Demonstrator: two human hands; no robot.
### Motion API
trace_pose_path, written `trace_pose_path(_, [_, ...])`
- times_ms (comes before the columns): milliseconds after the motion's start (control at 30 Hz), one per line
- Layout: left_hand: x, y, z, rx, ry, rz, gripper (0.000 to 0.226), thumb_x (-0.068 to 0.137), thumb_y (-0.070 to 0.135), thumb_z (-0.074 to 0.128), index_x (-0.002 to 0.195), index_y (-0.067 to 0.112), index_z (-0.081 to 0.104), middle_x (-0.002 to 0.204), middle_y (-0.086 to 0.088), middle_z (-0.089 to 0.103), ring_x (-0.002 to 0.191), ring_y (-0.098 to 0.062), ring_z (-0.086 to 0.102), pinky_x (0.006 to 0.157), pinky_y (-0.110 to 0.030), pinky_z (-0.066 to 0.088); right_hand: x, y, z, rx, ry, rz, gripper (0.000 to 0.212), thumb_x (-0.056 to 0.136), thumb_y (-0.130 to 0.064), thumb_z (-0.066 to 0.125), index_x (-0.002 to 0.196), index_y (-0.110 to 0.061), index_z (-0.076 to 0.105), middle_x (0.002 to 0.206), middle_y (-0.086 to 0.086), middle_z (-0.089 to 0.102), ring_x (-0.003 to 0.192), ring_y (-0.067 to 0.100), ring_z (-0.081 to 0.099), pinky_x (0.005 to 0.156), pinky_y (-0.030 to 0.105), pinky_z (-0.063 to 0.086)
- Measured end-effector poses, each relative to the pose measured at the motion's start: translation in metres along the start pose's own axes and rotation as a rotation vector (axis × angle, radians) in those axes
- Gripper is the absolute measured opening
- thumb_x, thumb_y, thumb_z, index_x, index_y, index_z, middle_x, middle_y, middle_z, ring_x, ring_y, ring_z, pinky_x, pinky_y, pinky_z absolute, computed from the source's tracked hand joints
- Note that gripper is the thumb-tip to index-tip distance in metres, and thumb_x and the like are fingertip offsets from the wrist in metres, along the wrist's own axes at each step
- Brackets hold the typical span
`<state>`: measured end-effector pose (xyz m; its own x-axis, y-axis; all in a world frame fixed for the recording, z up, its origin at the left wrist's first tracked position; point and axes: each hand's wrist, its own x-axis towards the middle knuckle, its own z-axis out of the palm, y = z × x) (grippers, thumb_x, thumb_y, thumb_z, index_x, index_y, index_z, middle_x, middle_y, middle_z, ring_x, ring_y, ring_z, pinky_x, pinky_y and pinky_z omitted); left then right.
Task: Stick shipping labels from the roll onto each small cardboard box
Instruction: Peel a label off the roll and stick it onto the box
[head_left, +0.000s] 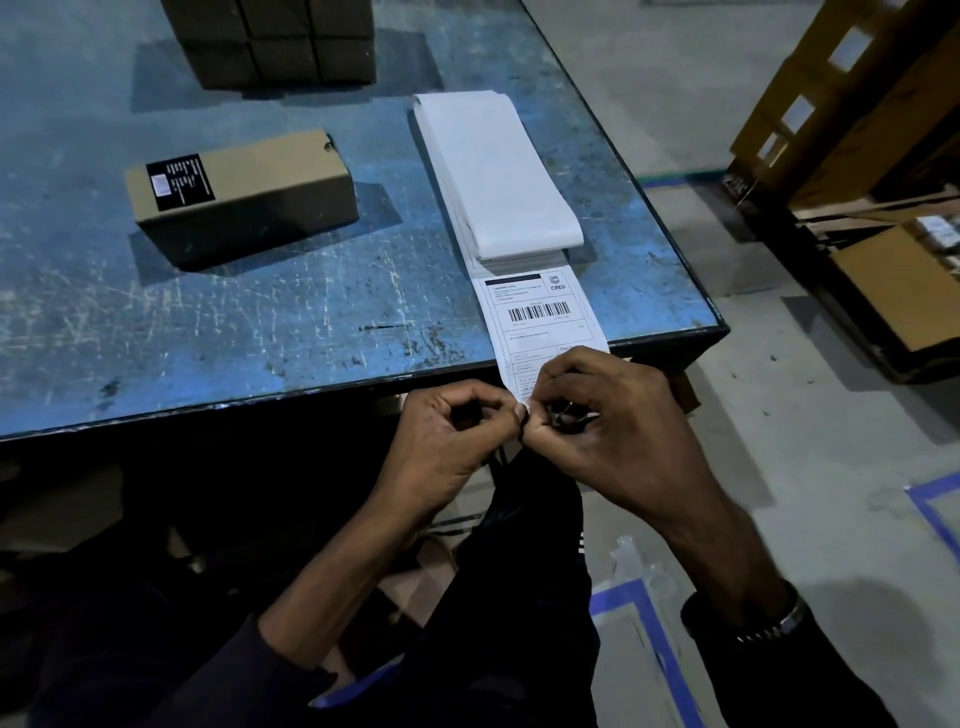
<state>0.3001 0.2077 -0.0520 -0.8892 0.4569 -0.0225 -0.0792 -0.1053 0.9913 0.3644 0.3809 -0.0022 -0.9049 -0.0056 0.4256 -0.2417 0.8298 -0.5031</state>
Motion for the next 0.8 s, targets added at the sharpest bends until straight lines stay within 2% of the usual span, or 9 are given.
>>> trace_pose_path(67, [0.0,-0.001,-0.002,0.009,-0.026,0.002,0.011,0.09,-0.002,0.079,0.082,0.006,0.079,0.076,0.002,0.076,0.072,-0.005,0.067,0.071,-0.017,0.051,-0.001,0.0,-0.001,0.035,-0.003,0.011,0.01,0.088,-0.021,0.074,0.083,-0.013,0.077,0.089,-0.006,0.07,0.072,0.01,0.068,0.064,0.034,0.059])
trace_pose_path(167, [-0.002,-0.001,-0.004,0.041,-0.035,-0.004,0.014,0.092,-0.008,0.075,0.085,0.003,0.079,0.078,0.005,0.077,0.074,-0.004,0.068,0.073,-0.016,0.052,0.0,0.003,-0.006,0.055,-0.006,0.045,0.008,0.086,-0.011,0.083,0.084,-0.012,0.075,0.088,-0.007,0.07,0.072,0.008,0.067,0.066,0.027,0.058])
trace_pose_path(267, [-0.003,-0.002,-0.005,0.057,-0.031,0.007,0.004,0.089,0.004,0.08,0.085,0.005,0.08,0.082,-0.007,0.078,0.079,-0.012,0.068,0.078,-0.023,0.053,0.0,0.005,-0.009,0.08,0.018,0.102,0.011,0.083,-0.006,0.082,0.085,-0.014,0.075,0.087,-0.009,0.07,0.073,0.006,0.067,0.068,0.02,0.055])
trace_pose_path(367, [-0.004,-0.001,-0.005,0.036,-0.006,-0.014,0.014,0.086,0.017,0.076,0.086,0.003,0.078,0.088,-0.028,0.072,0.078,-0.024,0.062,0.078,-0.038,0.047,0.0,0.006,-0.01,0.116,0.005,0.167,0.01,0.087,-0.01,0.077,0.086,-0.019,0.072,0.088,-0.011,0.069,0.077,0.009,0.067,0.067,0.021,0.053])
trace_pose_path(500, [-0.005,0.001,-0.003,0.038,-0.007,-0.033,0.014,0.088,0.018,0.074,0.085,0.004,0.076,0.089,-0.034,0.069,0.077,-0.026,0.059,0.077,-0.041,0.043,0.004,0.009,-0.01,0.157,0.003,0.253,0.012,0.097,-0.014,0.071,0.09,-0.023,0.069,0.085,-0.015,0.068,0.076,0.004,0.063,0.064,0.014,0.043])
trace_pose_path(567, [-0.005,0.002,-0.003,0.04,0.0,-0.034,0.01,0.089,0.017,0.073,0.083,0.008,0.074,0.086,-0.03,0.071,0.075,-0.025,0.06,0.075,-0.039,0.045,0.006,0.011,-0.012,0.183,0.006,0.293,0.013,0.101,-0.013,0.068,0.092,-0.022,0.067,0.08,-0.022,0.066,0.071,-0.002,0.061,0.061,0.009,0.038])
trace_pose_path(633, [-0.006,0.004,-0.001,0.041,0.006,-0.029,0.008,0.088,0.016,0.071,0.082,0.011,0.073,0.082,-0.023,0.075,0.072,-0.018,0.065,0.074,-0.034,0.05,0.01,0.015,-0.013,0.193,0.017,0.319,0.01,0.105,-0.015,0.065,0.096,-0.022,0.066,0.08,-0.025,0.066,0.069,-0.003,0.061,0.06,0.01,0.037])
trace_pose_path(700, [-0.006,0.005,0.001,0.044,0.009,-0.036,0.008,0.089,0.014,0.072,0.081,0.013,0.073,0.077,-0.015,0.075,0.07,-0.013,0.067,0.072,-0.028,0.052,0.014,0.018,-0.015,0.167,0.028,0.317,0.007,0.108,-0.023,0.062,0.102,-0.022,0.066,0.086,-0.021,0.067,0.072,-0.002,0.06,0.062,0.015,0.037])
trace_pose_path(800, [-0.009,0.006,0.003,0.08,0.036,-0.035,0.02,0.095,0.003,0.073,0.08,0.015,0.072,0.072,-0.002,0.075,0.069,-0.01,0.067,0.072,-0.023,0.053,0.021,0.022,-0.016,0.122,0.041,0.282,0.009,0.109,-0.027,0.061,0.107,-0.021,0.067,0.092,-0.014,0.071,0.076,0.003,0.063,0.066,0.021,0.043])
